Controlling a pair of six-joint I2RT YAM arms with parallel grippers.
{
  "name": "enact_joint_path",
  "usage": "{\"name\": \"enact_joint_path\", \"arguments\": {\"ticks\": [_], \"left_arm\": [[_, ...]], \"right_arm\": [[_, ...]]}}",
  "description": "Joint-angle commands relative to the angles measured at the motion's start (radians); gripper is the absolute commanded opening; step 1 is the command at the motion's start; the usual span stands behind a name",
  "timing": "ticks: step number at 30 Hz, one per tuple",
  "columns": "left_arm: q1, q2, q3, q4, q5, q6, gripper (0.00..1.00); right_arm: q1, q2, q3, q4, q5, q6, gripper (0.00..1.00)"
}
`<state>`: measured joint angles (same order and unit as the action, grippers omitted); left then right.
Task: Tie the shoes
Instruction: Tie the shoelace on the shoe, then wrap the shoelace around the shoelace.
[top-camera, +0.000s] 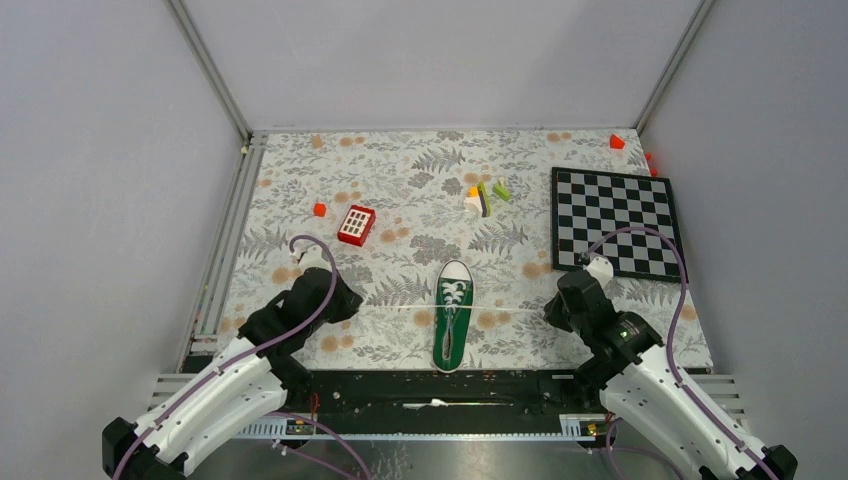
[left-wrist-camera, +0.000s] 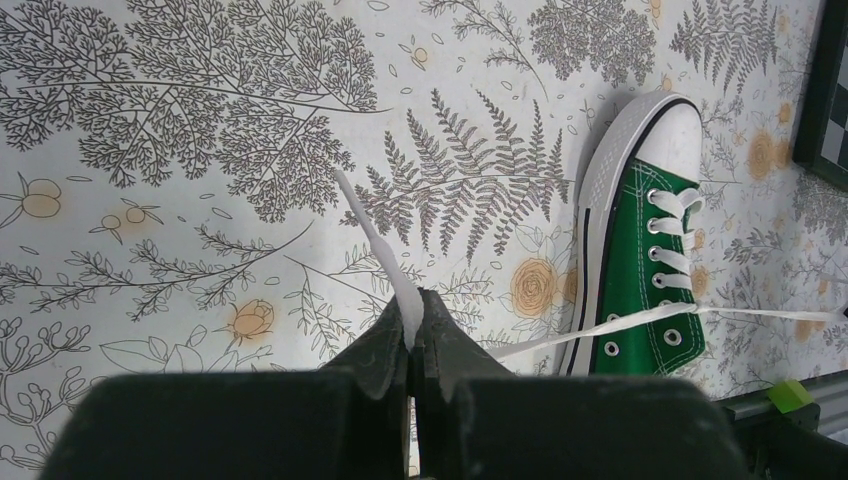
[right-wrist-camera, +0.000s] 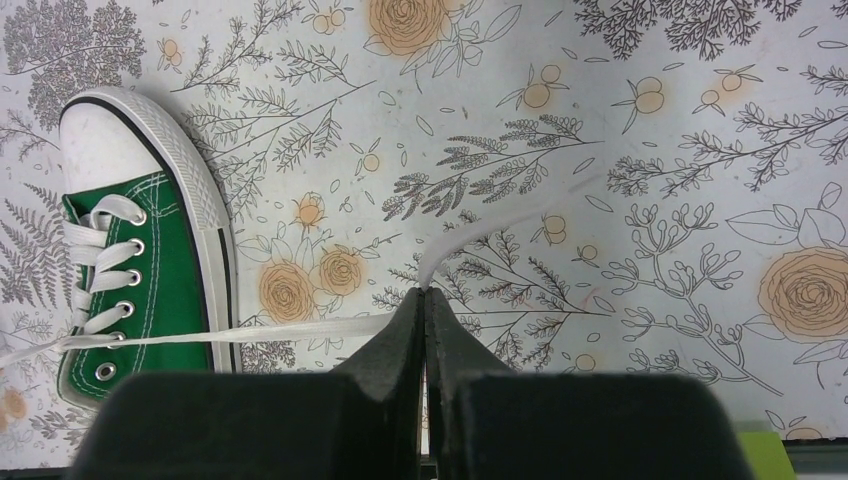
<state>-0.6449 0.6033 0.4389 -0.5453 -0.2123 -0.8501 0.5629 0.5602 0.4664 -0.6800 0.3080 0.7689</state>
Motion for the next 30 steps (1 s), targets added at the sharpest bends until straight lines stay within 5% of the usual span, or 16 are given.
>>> {"name": "enact_joint_path", "arguments": {"ticks": [1, 13, 21, 27, 30], "left_arm": [[0.008, 0.002, -0.006, 0.025, 0.027, 0.012, 0.00], [0.008, 0.154, -0.041, 0.190, 0.132, 0.016, 0.01], [0.008, 0.139, 0.015, 0.120, 0.079, 0.057, 0.69], [0.008, 0.120, 0.098, 0.052, 0.018, 0.133, 0.72], [0.000, 0.128, 0.129, 0.098, 0.095, 0.186, 0.70]], "right_arm": [[-0.005, -0.020, -0.003, -0.035, 0.036, 0.032, 0.00], [-0.004, 0.092, -0.054, 0.097, -0.112, 0.023, 0.00], [-0.004, 0.052, -0.046, 0.074, -0.104, 0.006, 0.53], [-0.004, 0.009, 0.044, 0.036, -0.078, -0.075, 0.60], [-0.003, 0.029, 0.072, 0.099, -0.144, -0.149, 0.61]]}}
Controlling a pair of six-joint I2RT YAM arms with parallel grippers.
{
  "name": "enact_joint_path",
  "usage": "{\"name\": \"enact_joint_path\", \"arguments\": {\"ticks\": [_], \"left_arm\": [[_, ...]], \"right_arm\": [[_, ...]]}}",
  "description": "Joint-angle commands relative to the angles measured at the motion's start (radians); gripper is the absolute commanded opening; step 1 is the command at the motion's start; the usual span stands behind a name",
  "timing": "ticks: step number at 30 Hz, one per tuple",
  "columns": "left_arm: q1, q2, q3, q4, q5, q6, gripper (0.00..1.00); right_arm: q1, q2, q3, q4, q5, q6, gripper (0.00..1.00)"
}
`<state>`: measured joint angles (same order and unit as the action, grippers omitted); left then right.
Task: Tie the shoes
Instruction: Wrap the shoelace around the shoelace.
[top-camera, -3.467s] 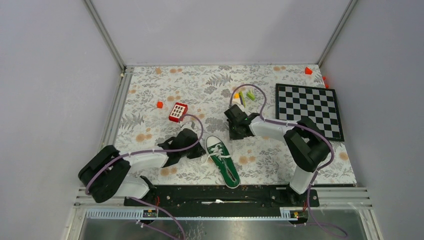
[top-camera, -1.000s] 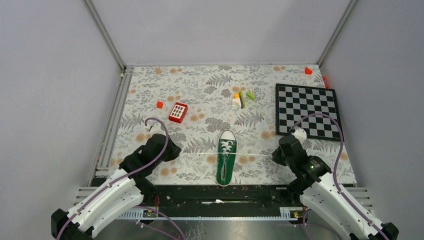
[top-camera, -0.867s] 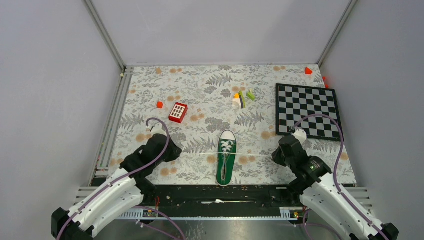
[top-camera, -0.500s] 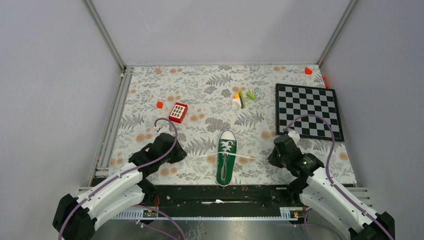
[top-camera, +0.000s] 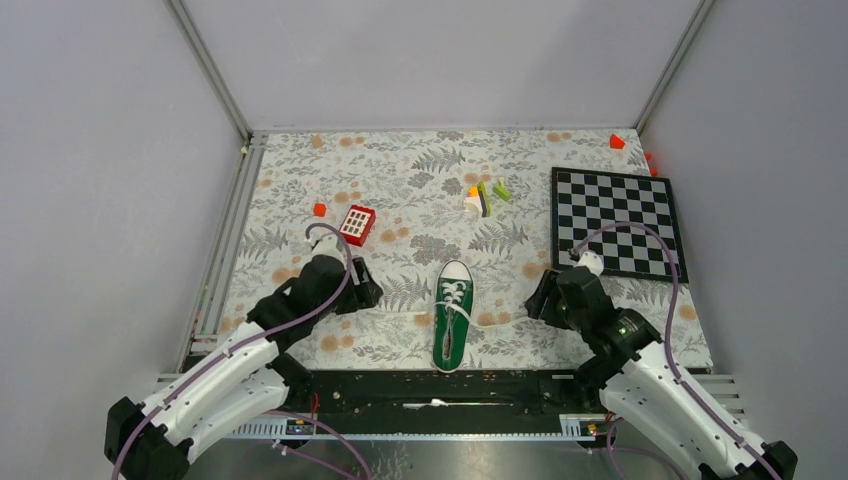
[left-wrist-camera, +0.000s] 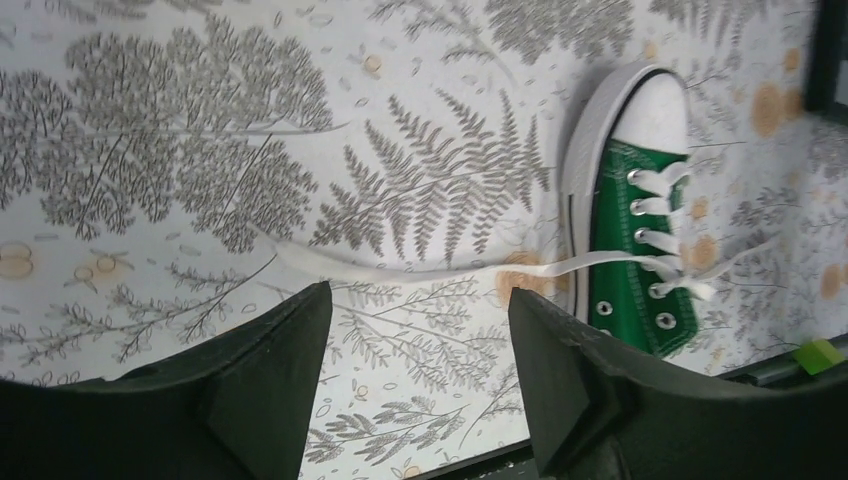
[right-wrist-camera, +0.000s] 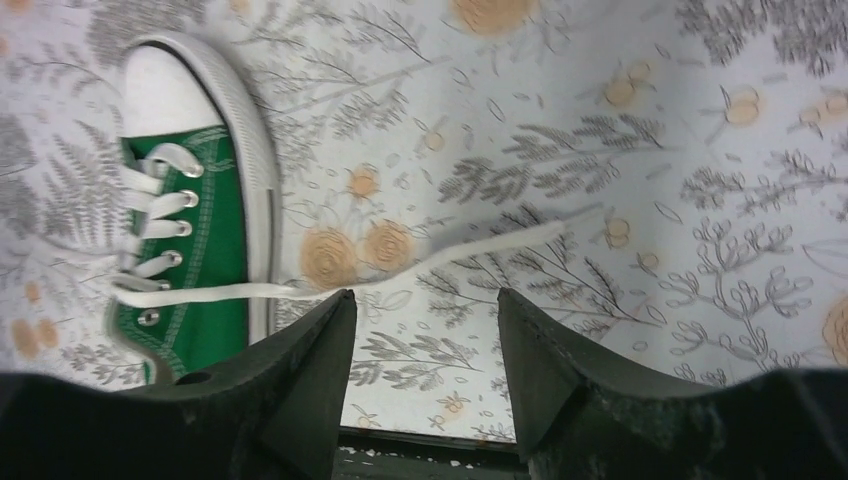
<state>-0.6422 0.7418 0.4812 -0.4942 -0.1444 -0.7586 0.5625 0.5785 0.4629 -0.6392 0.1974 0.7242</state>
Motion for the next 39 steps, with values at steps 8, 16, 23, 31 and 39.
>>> {"name": "enact_joint_path", "arguments": {"ticks": [8, 16, 23, 31, 39], "left_arm": [[-0.259, 0.080, 0.056, 0.332, 0.139, 0.171, 0.68], [-0.300, 0.185, -0.089, 0.733, 0.162, 0.275, 0.68], [-0.301, 0.316, -0.101, 0.788, 0.208, 0.352, 0.65], [-0.305, 0.446, -0.094, 0.855, 0.170, 0.418, 0.64], [-0.304, 0.534, -0.093, 0.942, 0.167, 0.444, 0.55]], "right_arm": [[0.049, 0.196, 0.118, 0.258, -0.194, -0.127, 0.58], [0.065, 0.189, 0.115, 0.272, -0.158, -0.119, 0.59], [0.065, 0.150, 0.098, 0.242, -0.122, -0.128, 0.60], [0.065, 0.159, 0.100, 0.248, -0.124, -0.127, 0.60], [0.064, 0.150, 0.100, 0.231, -0.109, -0.127, 0.60]]}}
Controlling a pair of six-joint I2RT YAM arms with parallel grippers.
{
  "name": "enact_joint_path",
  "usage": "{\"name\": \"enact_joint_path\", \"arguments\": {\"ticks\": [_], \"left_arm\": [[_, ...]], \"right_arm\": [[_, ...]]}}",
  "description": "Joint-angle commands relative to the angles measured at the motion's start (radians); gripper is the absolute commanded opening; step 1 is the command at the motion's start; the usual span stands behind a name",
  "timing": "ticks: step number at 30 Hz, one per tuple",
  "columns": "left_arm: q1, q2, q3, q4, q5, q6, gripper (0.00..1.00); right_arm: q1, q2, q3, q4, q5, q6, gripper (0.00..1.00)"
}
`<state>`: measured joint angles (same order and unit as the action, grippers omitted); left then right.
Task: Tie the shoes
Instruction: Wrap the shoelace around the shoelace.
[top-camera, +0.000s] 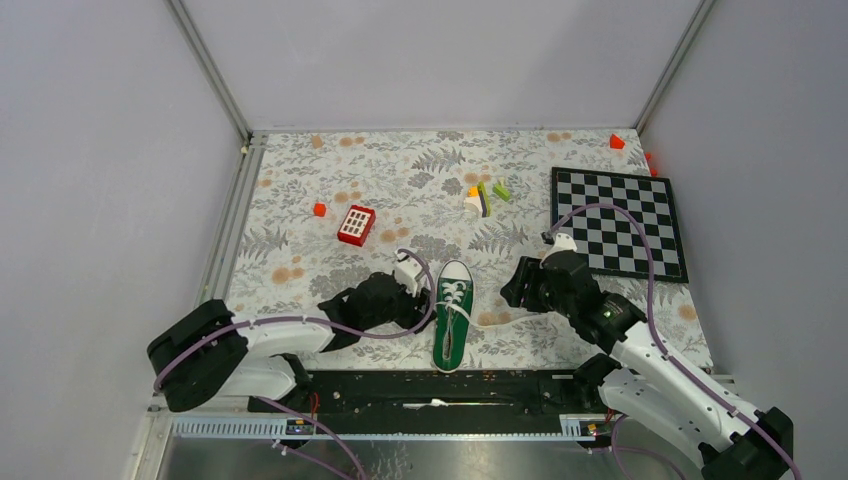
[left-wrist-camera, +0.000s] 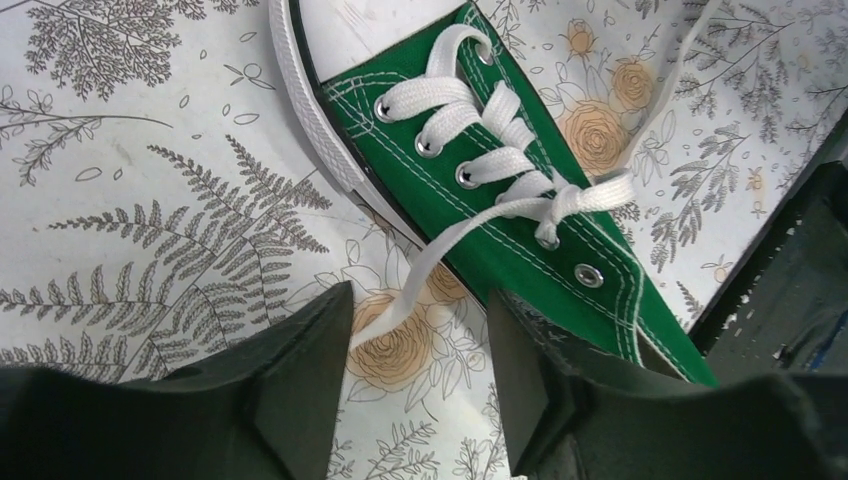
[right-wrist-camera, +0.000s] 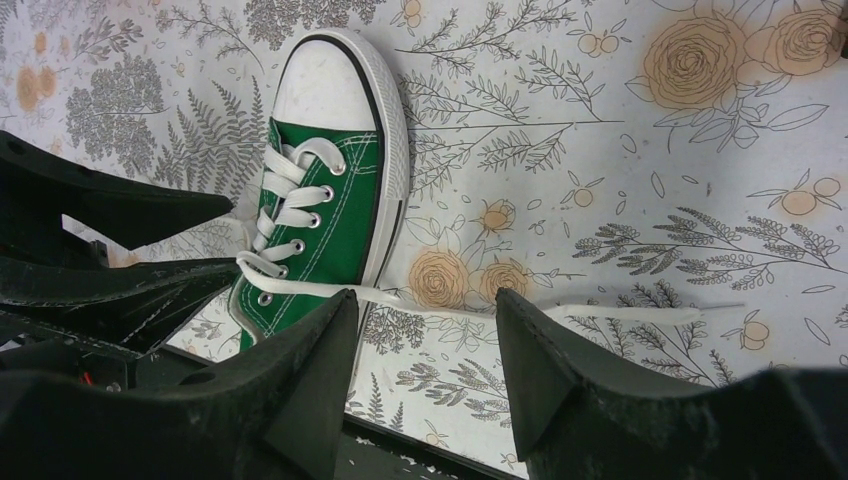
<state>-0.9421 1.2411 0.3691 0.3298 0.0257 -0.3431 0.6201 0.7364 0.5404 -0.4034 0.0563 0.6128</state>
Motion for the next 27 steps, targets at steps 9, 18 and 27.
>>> {"name": "enact_joint_path", "arguments": {"ticks": [9, 18, 27], "left_arm": [[-0.004, 0.070, 0.062, 0.094, -0.052, 0.004, 0.00], [-0.004, -0.070, 0.206, -0.267, -0.015, -0.039, 0.00], [-0.005, -0.052, 0.276, -0.328, 0.146, -0.131, 0.00]], "right_arm": [[0.007, -0.014, 0.019, -0.013, 0.038, -0.027, 0.60], [0.023, 0.058, -0.055, 0.206, -0.250, -0.253, 0.52], [0.137, 0.201, -0.116, 0.386, -0.287, -0.356, 0.60]]}}
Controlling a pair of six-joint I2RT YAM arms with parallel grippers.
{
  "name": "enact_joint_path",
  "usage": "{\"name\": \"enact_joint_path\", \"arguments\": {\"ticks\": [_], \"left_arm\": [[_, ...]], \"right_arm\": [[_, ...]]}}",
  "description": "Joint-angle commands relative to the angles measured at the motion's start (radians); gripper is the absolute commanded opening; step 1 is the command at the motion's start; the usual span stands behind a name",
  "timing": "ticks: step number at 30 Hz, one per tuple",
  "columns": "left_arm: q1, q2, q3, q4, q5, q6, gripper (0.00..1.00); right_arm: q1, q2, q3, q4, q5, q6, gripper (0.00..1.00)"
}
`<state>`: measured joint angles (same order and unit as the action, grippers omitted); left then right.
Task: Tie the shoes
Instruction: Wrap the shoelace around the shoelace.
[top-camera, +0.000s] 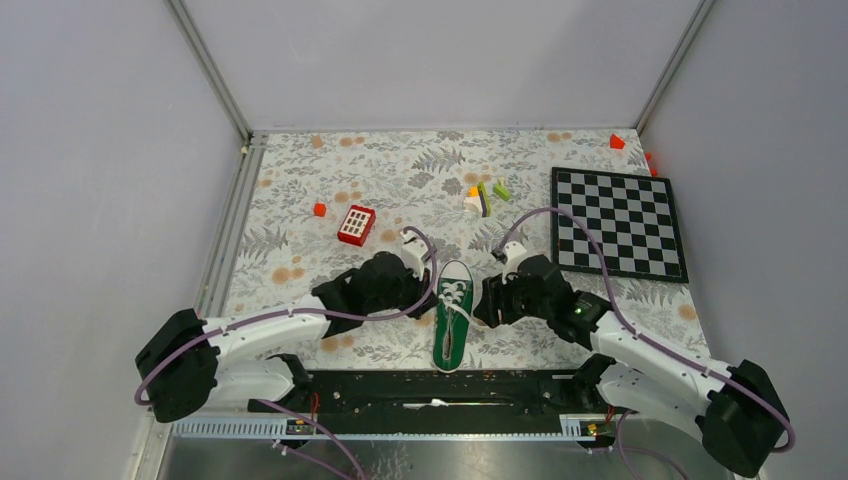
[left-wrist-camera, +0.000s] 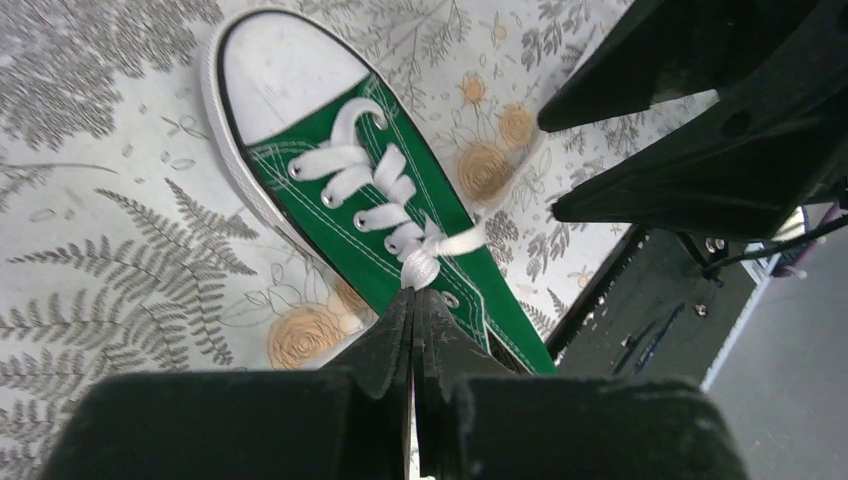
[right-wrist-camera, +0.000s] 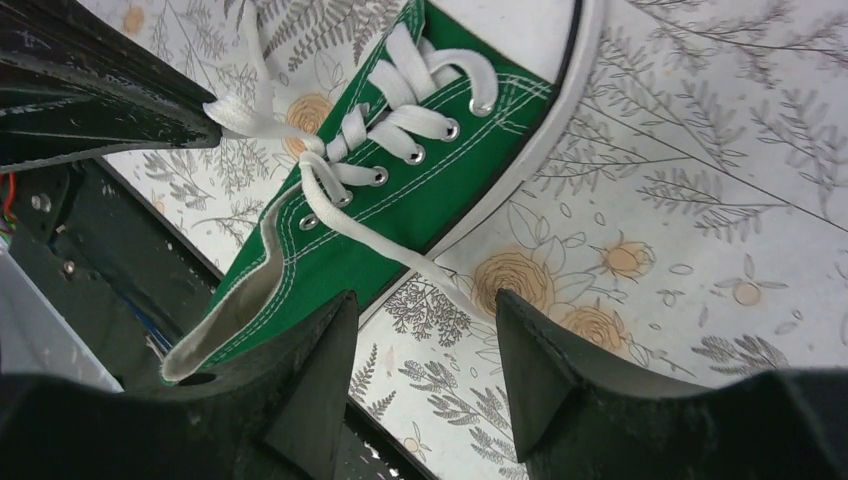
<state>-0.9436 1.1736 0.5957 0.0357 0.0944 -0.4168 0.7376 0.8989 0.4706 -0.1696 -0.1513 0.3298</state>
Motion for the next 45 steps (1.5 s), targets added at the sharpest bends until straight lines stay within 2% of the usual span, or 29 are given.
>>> {"name": "enact_joint_path", "arguments": {"ticks": [1, 7, 10, 15, 22, 28, 36, 42, 45], "left_arm": [[-0.003, 0.025, 0.057, -0.034, 0.082, -0.063, 0.00], [-0.002, 0.057, 0.072, -0.061, 0.067, -0.083, 0.00], [0.001, 0.036, 0.060, -0.062, 0.000, -0.100, 0.00], [0.036, -0.041, -0.077, 0.154, -0.046, -0.170, 0.00], [0.064, -0.023, -0.045, 0.119, -0.019, -0.135, 0.00], [0.068, -0.029, -0.045, 0.115, -0.039, -0.151, 0.00], [0.072, -0.026, -0.019, 0.090, -0.022, -0.128, 0.00], [0.072, -0.012, 0.002, 0.089, -0.010, -0.128, 0.00], [0.071, -0.010, 0.014, 0.086, -0.005, -0.126, 0.00]], "right_arm": [[0.023, 0.052, -0.058, 0.196, -0.081, -0.075, 0.60], [0.022, 0.078, -0.059, 0.213, -0.049, -0.048, 0.56], [0.030, 0.048, -0.067, 0.268, -0.070, -0.026, 0.51], [0.095, 0.046, -0.033, 0.327, -0.013, -0.126, 0.50], [0.105, 0.180, 0.070, 0.348, -0.025, -0.273, 0.54], [0.106, 0.297, 0.169, 0.327, -0.074, -0.355, 0.52], [0.112, 0.378, 0.229, 0.313, -0.205, -0.395, 0.51], [0.111, 0.433, 0.261, 0.292, -0.200, -0.405, 0.51], [0.112, 0.450, 0.263, 0.309, -0.194, -0.406, 0.47]]}}
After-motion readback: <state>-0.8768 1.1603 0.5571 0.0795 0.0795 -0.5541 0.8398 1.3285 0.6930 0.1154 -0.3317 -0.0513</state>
